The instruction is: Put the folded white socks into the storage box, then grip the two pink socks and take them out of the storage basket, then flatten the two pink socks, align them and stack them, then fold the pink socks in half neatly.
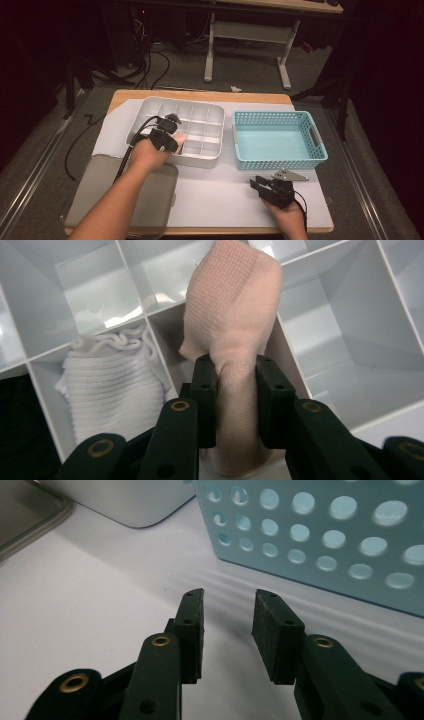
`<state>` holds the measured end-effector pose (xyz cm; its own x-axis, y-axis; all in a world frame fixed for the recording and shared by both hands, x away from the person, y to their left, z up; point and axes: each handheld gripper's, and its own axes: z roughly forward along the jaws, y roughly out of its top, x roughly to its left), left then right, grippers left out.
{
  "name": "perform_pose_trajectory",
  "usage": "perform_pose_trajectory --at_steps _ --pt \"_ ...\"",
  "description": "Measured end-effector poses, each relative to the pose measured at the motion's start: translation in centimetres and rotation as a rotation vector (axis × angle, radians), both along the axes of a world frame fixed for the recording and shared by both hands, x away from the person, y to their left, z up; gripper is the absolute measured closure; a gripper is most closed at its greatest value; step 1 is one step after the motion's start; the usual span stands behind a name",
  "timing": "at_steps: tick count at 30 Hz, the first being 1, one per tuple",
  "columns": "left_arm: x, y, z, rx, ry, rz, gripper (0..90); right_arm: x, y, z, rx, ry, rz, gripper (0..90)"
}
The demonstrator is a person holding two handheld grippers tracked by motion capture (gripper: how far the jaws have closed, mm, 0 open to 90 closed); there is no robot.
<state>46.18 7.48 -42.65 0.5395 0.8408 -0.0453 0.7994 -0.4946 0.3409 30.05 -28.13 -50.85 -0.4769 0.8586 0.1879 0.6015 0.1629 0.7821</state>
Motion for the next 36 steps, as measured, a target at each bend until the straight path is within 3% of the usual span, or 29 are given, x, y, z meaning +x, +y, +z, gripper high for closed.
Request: perform_pose_trajectory --at_steps 13,18,23,28,31,36 --pt "-0.1 -0.5 -0.3 0.022 -0.008 -0.007 72.9 0.0 0.0 0.0 0.002 -0.001 -0.002 65.4" --pt "-0.2 -0.3 0.1 0.016 -0.028 -0.004 65.9 0.0 0.0 0.0 0.006 0.003 -0.004 65.3" --pt "-0.3 0.2 1.0 -0.021 -0.053 0.004 57.5 0.0 -0.1 0.0 0.006 0.001 -0.007 65.3" --pt "-0.2 0.3 1.9 -0.035 -0.083 0.016 56.0 0.0 0.0 0.0 0.0 -0.003 0.002 65.1" --pt "0.1 0.1 1.8 -0.032 -0.083 0.017 66.6 0.0 0.0 0.0 0.0 -0.004 -0.001 65.1" --pt "0.7 -0.6 0.9 0.001 -0.039 0.01 83.3 0.0 0.0 0.0 -0.002 -0.003 0.002 65.1"
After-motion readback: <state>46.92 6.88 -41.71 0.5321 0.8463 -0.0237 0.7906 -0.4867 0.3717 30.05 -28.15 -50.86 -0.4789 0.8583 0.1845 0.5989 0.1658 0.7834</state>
